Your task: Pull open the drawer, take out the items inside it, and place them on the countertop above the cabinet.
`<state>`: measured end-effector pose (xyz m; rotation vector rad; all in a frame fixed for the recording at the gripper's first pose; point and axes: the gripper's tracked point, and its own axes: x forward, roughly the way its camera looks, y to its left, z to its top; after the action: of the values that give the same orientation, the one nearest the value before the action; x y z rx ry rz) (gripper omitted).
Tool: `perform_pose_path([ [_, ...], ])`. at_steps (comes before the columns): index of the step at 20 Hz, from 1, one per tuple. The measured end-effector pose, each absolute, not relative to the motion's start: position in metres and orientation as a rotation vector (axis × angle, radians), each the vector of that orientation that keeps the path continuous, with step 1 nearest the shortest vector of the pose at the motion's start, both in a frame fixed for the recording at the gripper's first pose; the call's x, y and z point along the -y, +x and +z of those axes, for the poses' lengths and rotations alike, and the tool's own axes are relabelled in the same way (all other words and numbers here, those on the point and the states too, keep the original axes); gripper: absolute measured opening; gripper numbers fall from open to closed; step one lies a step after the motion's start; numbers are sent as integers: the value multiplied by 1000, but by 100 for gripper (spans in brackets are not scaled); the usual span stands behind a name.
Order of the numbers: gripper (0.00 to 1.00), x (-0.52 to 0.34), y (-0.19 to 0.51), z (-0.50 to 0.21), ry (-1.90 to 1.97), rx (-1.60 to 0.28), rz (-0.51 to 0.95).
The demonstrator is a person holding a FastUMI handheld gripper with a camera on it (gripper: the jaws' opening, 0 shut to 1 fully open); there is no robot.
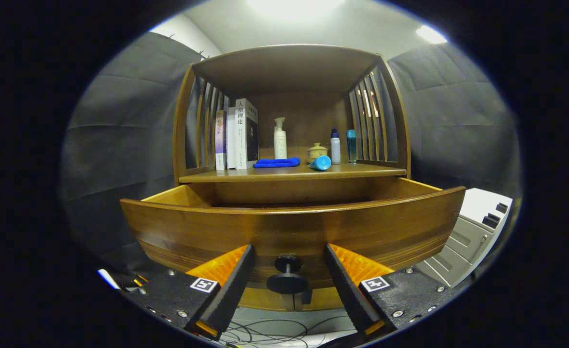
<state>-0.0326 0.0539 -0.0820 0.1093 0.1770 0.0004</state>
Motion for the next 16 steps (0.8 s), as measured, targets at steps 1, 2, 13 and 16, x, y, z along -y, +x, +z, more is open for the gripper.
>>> perform_pose_path([
  [1,92,-54,-30,-80,118,-180,0],
  [2,92,-54,-26,-78,125,-172,0],
  [13,92,-54,37,-78,91,-172,44],
  [16,92,-55,53,-79,93,-168,47],
])
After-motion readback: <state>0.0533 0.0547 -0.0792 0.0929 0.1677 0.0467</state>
